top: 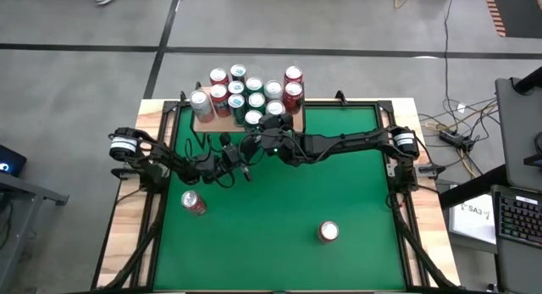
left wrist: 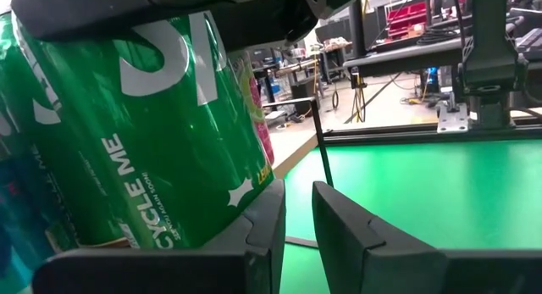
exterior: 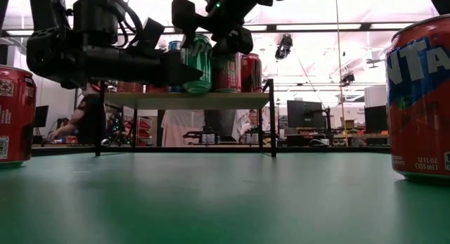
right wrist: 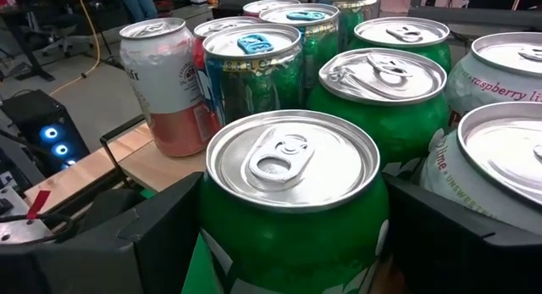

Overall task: Place canned beverage on shelf
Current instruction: Put the green can on the shelf

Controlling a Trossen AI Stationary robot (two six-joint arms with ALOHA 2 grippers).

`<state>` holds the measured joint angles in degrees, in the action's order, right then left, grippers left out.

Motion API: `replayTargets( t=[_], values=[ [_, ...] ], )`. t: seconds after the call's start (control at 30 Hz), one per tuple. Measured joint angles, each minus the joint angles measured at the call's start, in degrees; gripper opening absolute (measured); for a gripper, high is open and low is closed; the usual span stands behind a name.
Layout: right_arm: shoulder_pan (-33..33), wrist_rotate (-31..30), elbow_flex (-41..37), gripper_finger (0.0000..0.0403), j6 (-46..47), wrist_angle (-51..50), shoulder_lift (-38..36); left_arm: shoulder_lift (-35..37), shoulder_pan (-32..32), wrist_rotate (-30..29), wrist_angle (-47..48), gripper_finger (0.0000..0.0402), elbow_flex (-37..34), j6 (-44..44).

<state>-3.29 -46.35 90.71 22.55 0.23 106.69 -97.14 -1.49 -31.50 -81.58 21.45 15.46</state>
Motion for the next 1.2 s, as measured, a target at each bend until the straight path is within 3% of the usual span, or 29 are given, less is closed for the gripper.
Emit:
replayTargets(
  t=[0.4,1.2],
  values=[
    [-0.25,-1.12,-0.01,0.0337,-0.39,-0.84,0.0,0.09,-0.36,-0.58,0.01,0.0047,0.57,0.53],
    [-0.09,0.27,-0.1,0.0327,-2.44,-0.08,0.0,0.04,-0.86,-0.95,0.55,0.0047,0.58,0.54]
  ],
)
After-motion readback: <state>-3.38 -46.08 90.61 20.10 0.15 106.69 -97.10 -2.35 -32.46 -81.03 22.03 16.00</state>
